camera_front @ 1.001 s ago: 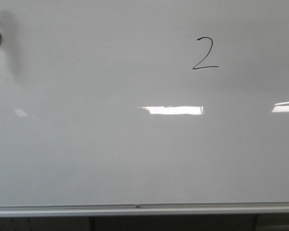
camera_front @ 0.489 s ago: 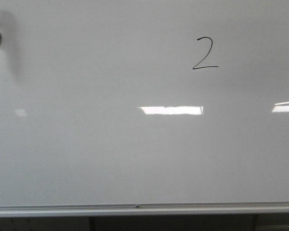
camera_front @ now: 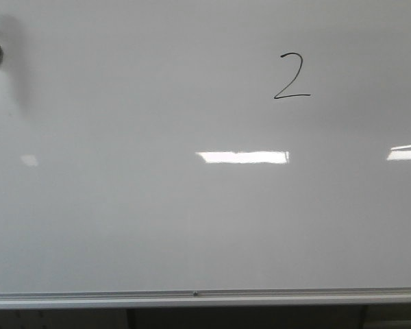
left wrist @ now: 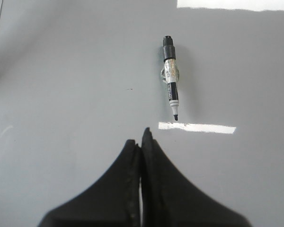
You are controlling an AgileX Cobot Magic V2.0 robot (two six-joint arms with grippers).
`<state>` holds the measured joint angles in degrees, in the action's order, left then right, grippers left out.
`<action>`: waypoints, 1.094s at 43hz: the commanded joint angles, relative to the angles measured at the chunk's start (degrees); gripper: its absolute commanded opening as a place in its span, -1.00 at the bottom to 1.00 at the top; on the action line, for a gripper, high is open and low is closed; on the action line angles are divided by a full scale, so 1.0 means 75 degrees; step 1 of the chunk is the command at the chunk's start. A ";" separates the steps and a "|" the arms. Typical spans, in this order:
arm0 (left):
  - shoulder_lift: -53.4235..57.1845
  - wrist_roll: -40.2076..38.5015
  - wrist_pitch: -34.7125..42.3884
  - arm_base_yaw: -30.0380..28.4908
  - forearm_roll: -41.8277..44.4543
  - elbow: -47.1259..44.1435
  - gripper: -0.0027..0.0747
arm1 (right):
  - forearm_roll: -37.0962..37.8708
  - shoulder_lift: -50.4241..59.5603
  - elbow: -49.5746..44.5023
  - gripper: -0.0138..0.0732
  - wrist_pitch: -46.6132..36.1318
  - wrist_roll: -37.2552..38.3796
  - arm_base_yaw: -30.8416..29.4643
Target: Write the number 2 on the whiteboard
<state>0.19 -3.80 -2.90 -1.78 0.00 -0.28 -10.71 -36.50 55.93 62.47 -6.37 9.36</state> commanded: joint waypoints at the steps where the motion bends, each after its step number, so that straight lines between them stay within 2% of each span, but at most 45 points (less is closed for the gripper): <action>1: 0.0205 0.0028 0.0626 -0.0019 0.0000 -0.0268 -0.98 | 0.0013 -0.0009 0.0170 -0.84 -0.0394 0.0018 -0.0043; 37: 0.0205 0.0028 0.0626 -0.0019 0.0000 -0.0268 -0.98 | 0.0096 0.0311 -0.0038 -0.84 -0.0570 -0.0091 -0.0074; 42: 0.0205 0.0028 0.0626 -0.0019 0.0000 -0.0268 -0.98 | 0.0271 0.0972 -0.0864 -0.84 -0.1606 -0.0304 -0.0245; 47: 0.0205 0.0028 0.0626 -0.0019 0.0000 -0.0268 -0.98 | 0.0315 0.1803 -0.2135 -0.84 -0.3451 -0.0398 -0.0575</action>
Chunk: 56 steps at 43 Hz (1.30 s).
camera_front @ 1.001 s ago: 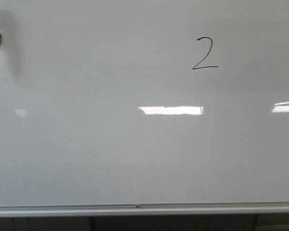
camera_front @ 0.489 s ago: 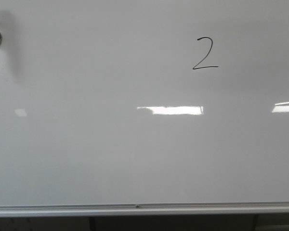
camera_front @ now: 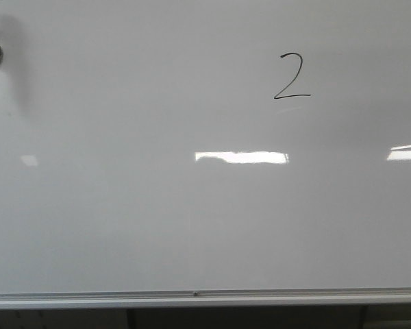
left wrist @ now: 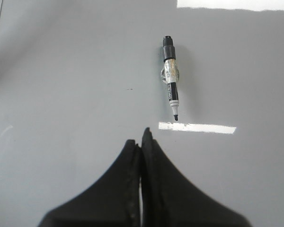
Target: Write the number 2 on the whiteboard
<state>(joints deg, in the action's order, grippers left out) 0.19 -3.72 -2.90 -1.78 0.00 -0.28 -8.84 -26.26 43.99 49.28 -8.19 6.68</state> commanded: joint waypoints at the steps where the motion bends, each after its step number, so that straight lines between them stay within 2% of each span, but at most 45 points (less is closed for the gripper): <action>1: 0.0205 0.0017 0.0626 -0.0019 0.0000 -0.0268 -0.98 | 0.0066 0.0641 -0.0894 -0.84 -0.2126 -0.0155 -0.0303; 8: 0.0205 0.0017 0.0626 -0.0019 0.0000 -0.0268 -0.98 | 0.0066 0.1806 -0.2843 -0.84 -0.4052 -0.0155 -0.0682; 23: 0.0205 0.0017 0.0626 -0.0019 0.0000 -0.0268 -0.98 | 0.0059 0.3507 -0.5455 -0.84 -0.5844 -0.0147 -0.0812; 31: 0.0205 0.0017 0.0626 -0.0019 0.0000 -0.0268 -0.98 | 0.0059 0.3727 -0.6055 -0.84 -0.6413 -0.0147 -0.0812; 47: 0.0205 0.0017 0.0626 -0.0019 0.0000 -0.0268 -0.98 | 0.0028 0.3721 -0.6043 -0.84 -0.6571 -0.0120 -0.0812; 51: 0.0205 0.0017 0.0626 -0.0019 0.0000 -0.0268 -0.98 | 0.0184 0.3721 -0.6043 -0.84 -0.6571 0.0472 -0.0812; 56: 0.0205 0.0017 0.0626 -0.0019 0.0000 -0.0268 -0.98 | 0.1339 0.3721 -0.6043 -0.84 -0.6571 0.1552 -0.0812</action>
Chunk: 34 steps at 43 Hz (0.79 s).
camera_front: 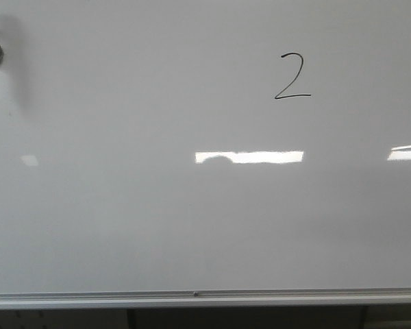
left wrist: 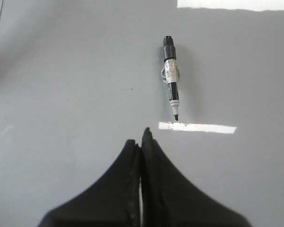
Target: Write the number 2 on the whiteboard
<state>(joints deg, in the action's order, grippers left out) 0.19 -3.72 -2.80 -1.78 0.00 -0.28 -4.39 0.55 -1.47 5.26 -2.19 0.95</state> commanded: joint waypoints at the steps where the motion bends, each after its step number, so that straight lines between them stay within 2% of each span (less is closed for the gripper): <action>1: 0.0205 0.0017 0.0613 -0.0019 0.0000 -0.0268 -0.98 | 0.0846 0.0145 0.0019 -0.84 -0.0702 0.0877 -0.0047; 22: 0.0205 0.0017 0.0613 -0.0019 0.0000 -0.0268 -0.98 | 0.0813 0.0145 0.0019 -0.84 -0.1309 0.0778 -0.0047; 34: 0.0205 0.0017 0.0613 -0.0019 0.0000 -0.0268 -0.98 | 0.0806 0.0145 0.0019 -0.84 -0.1310 0.0778 -0.0047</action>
